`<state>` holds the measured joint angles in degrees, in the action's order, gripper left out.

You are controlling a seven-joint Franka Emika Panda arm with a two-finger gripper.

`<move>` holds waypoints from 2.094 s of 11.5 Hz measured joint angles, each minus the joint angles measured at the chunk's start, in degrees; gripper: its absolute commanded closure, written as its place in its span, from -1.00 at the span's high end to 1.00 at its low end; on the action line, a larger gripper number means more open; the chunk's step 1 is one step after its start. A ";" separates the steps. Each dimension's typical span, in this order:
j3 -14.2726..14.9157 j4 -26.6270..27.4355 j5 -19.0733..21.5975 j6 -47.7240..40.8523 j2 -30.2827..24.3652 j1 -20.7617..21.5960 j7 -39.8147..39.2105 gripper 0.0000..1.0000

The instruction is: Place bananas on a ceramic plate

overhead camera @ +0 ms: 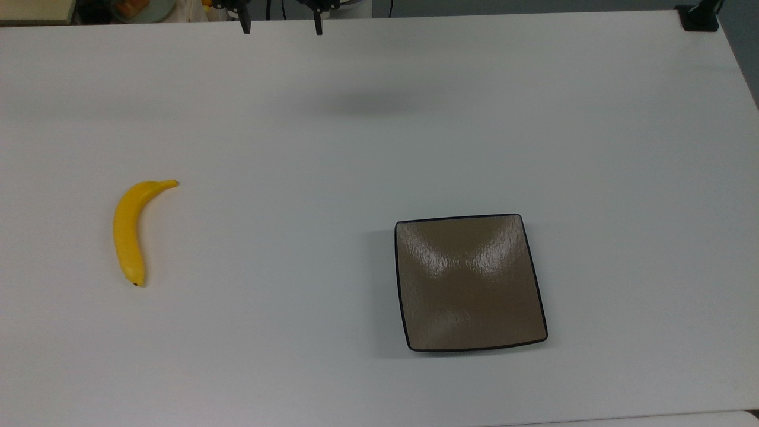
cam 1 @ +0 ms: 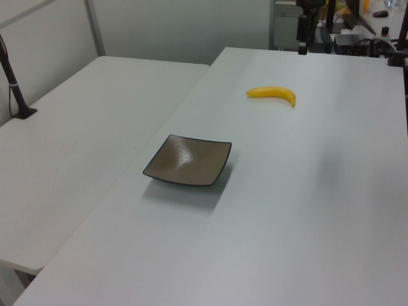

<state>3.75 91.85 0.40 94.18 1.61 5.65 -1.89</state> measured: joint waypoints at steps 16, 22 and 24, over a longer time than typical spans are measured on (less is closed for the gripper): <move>1.01 -2.88 -0.01 2.94 1.90 -1.76 -0.05 1.00; 1.26 -12.20 -0.02 7.70 13.58 -9.73 -5.66 1.00; 1.26 -12.46 -0.02 13.94 17.18 -12.30 -8.83 1.00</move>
<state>5.01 79.40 0.38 108.12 18.80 -6.65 -10.72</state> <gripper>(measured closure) 0.000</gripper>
